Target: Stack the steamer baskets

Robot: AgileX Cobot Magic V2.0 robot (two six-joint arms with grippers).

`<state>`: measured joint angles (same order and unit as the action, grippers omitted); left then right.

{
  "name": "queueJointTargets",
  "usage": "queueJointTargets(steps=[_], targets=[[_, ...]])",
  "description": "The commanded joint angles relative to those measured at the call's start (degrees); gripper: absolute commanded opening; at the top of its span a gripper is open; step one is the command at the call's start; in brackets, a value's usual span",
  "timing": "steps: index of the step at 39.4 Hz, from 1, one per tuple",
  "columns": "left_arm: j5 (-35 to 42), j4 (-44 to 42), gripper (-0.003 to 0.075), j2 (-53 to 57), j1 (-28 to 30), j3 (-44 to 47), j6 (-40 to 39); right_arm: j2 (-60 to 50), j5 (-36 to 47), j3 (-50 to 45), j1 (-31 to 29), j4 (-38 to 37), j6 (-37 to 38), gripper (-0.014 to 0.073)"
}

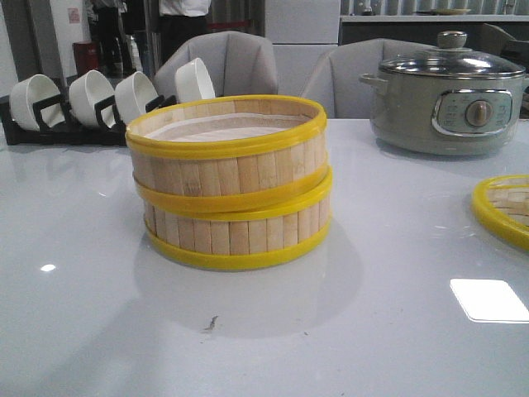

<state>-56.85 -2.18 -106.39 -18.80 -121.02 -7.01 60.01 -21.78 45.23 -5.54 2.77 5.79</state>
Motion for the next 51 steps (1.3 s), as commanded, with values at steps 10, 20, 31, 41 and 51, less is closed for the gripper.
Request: queueJointTargets(steps=[10, 20, 31, 41, 51], targets=[[4.5, -0.4, 0.0085, 15.6, 12.0, 4.5, -0.4, -0.7, 5.1, 2.2, -0.3, 0.0, -0.2, 0.0392], [14.9, -0.4, 0.0085, 30.2, 14.1, 25.9, -0.4, -0.7, 5.6, 2.2, -0.3, 0.0, -0.2, 0.0392], [27.2, -0.8, 0.0085, 47.6, 14.1, 52.9, -0.4, -0.7, 5.8, 2.2, -0.3, 0.0, -0.2, 0.0392], [34.0, -0.9, 0.0084, 60.3, 14.1, 71.8, -0.4, -0.7, 5.8, 2.2, 0.8, 0.0, -0.2, 0.0392], [38.5, -0.9, 0.0084, 70.4, 14.1, 84.8, -0.4, -0.7, 5.7, 2.2, 2.7, 0.0, -0.2, 0.0392]])
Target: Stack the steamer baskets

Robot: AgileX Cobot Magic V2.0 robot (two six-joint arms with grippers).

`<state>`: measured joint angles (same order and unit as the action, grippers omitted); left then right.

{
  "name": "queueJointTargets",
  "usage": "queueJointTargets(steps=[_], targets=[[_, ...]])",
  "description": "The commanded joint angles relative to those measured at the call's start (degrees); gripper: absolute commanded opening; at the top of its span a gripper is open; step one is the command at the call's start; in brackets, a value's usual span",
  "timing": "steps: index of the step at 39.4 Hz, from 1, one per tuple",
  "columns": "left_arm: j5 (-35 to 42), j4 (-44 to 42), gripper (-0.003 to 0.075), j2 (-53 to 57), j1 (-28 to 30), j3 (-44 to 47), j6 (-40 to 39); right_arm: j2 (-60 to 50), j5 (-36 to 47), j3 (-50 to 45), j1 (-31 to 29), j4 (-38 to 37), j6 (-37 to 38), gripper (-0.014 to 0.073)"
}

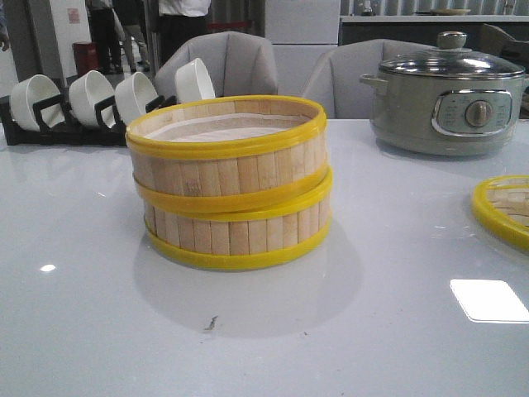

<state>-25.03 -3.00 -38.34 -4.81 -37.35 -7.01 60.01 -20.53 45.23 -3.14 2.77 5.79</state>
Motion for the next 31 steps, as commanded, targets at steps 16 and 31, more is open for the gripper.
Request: queueJointTargets(steps=[16, 31], targets=[[11.0, -0.1, 0.0084, 12.8, 0.1, 13.7, -0.4, -0.7, 4.5, 2.2, 0.4, 0.0, -0.2, 0.0392], [11.5, -0.1, 0.0084, 13.1, 0.1, 15.0, -0.4, -0.7, 4.2, 2.2, 0.4, 0.0, -0.2, 0.0392]])
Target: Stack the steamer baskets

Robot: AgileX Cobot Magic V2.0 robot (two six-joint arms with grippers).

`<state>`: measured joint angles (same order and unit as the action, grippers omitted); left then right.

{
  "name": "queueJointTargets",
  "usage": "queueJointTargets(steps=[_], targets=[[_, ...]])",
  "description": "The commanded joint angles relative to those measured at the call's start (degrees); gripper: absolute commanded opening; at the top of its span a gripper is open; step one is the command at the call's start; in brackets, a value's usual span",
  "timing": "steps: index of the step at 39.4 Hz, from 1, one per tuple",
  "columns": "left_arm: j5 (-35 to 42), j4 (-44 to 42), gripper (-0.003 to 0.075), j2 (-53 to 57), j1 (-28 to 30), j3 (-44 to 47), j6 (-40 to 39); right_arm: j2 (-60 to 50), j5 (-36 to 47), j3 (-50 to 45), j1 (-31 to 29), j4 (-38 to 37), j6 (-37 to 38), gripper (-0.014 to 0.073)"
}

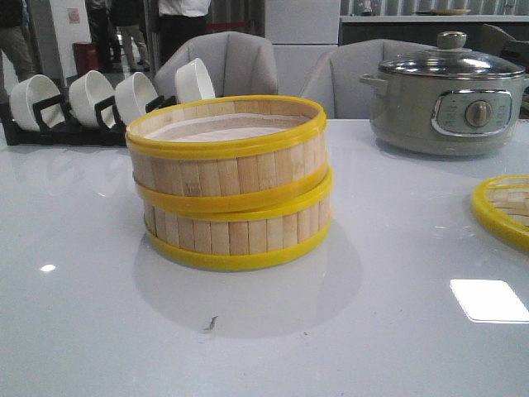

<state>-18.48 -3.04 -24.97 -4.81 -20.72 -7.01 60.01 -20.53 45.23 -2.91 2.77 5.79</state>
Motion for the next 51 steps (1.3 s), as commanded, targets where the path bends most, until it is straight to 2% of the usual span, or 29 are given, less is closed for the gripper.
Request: queueJointTargets(steps=[1, 29, 51], targets=[[5.0, -0.1, 0.0084, -0.2, 0.1, -1.6, -0.4, -0.7, 4.1, 2.2, 0.1, 0.0, -0.2, 0.0392], [4.9, -0.2, 0.0084, -0.2, 0.1, -1.6, -0.4, -0.7, 3.4, 2.2, 0.1, 0.0, -0.2, 0.0392], [4.9, -0.2, 0.0084, -0.2, 0.1, -1.6, -0.4, -0.7, -4.4, 2.2, 0.1, 0.5, -0.2, 0.0392]])
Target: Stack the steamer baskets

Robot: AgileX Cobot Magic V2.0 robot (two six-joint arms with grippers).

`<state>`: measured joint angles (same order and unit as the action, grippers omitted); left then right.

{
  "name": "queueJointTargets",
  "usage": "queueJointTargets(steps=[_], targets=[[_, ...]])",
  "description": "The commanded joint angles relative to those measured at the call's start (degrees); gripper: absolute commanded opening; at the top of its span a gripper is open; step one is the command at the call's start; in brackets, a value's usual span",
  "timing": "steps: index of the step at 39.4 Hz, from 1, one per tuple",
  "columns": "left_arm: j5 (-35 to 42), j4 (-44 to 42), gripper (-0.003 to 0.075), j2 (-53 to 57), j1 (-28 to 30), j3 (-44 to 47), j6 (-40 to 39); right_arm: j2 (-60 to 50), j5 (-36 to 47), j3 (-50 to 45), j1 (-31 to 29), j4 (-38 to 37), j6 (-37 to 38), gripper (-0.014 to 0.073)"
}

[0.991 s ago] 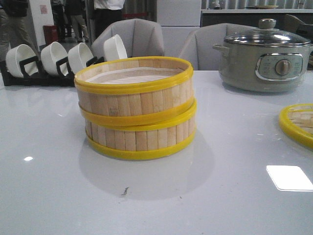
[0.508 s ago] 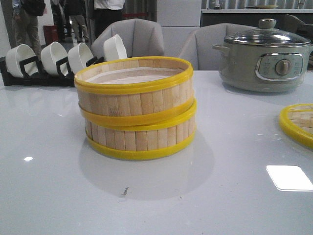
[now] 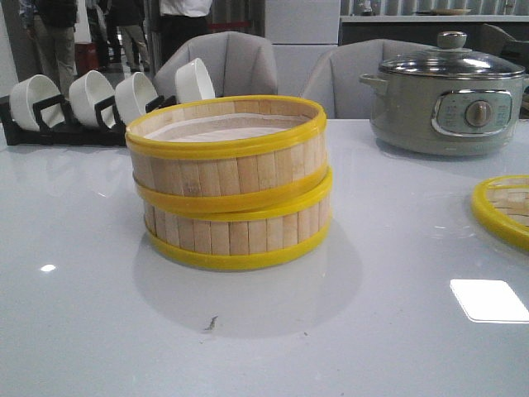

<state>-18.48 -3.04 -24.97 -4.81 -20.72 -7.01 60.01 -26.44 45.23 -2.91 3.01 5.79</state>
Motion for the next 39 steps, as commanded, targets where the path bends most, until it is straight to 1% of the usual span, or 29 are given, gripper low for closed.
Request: queueJointTargets(steps=[1, 7, 11, 15, 20, 24, 33, 39], targets=[[4.9, -0.2, 0.0084, -0.2, 0.1, -1.6, -0.4, -0.7, 0.5, 2.2, 0.1, 0.4, -0.2, 0.0392], [4.9, -0.2, 0.0084, -0.2, 0.1, -1.6, -0.4, -0.3, -4.4, 2.2, 0.1, 0.4, -0.2, 0.0392], [4.9, -0.2, 0.0084, -0.2, 0.1, -1.6, -0.4, 1.0, -4.8, 2.7, -0.8, -1.1, -0.3, 0.0392], [4.9, -0.2, 0.0084, -0.2, 0.1, -1.6, -0.4, 4.1, -5.0, 4.7, -3.3, -2.3, -0.3, 0.0392], [4.9, -0.2, 0.0084, -0.2, 0.1, -1.6, -0.4, 10.3, -6.1, 9.2, -7.4, -2.3, -0.3, 0.0392], [4.9, -0.2, 0.0084, -0.2, 0.1, -1.6, -0.4, 15.7, -6.7, 13.4, -9.3, -2.3, -0.3, 0.0392], [4.9, -0.2, 0.0084, -0.2, 0.1, -1.6, -0.4, 28.2, -10.0, 23.8, -9.2, -2.2, -0.2, 0.0392], [4.9, -0.2, 0.0084, -0.2, 0.1, -1.6, -0.4, 34.2, -11.9, 29.6, -9.2, -2.2, -0.2, 0.0392]])
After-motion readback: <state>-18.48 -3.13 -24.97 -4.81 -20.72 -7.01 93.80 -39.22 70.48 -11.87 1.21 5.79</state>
